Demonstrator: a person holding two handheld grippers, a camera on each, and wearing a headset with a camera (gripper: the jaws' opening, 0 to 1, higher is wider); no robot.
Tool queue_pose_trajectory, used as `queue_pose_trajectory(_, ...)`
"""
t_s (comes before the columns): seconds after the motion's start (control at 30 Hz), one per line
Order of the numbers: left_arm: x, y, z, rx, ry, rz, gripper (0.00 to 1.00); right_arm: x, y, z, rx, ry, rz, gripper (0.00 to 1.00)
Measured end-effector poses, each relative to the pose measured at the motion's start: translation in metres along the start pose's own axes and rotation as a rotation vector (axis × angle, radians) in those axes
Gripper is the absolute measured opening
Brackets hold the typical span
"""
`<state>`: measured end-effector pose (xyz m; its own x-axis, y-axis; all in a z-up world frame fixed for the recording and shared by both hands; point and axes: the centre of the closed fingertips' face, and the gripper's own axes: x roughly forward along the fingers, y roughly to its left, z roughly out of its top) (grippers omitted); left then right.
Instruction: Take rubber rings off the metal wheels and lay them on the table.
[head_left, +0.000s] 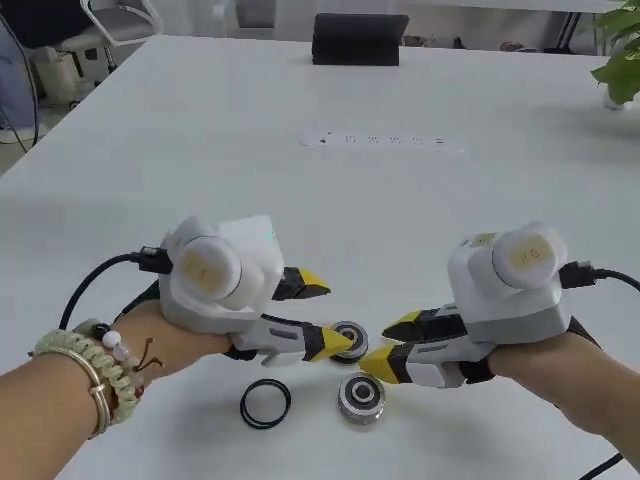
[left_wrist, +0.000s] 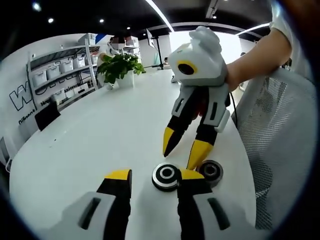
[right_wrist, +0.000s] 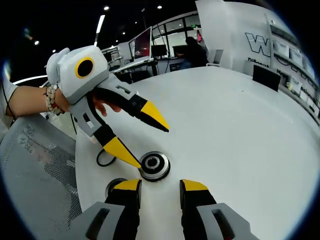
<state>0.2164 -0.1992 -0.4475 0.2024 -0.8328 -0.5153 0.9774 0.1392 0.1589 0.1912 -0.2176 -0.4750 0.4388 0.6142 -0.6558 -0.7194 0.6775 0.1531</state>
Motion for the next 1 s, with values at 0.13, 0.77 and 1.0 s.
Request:
queue_pose_trajectory(0.13, 0.003, -0.004, 0.005, -0.009, -0.014, -0.012, 0.26, 0.000, 0.004, 0.002, 0.003, -0.014, 0.014, 0.30)
queue_pose_trajectory(0.77, 0.008, -0.018, -0.003, -0.063, 0.037, -0.058, 0.08, 0.004, 0.009, 0.006, 0.000, -0.033, 0.027, 0.27)
queue_pose_trajectory(1.0, 0.007, -0.018, -0.003, -0.068, 0.033, -0.056, 0.08, 0.007, 0.010, 0.006, 0.017, -0.045, 0.030, 0.26)
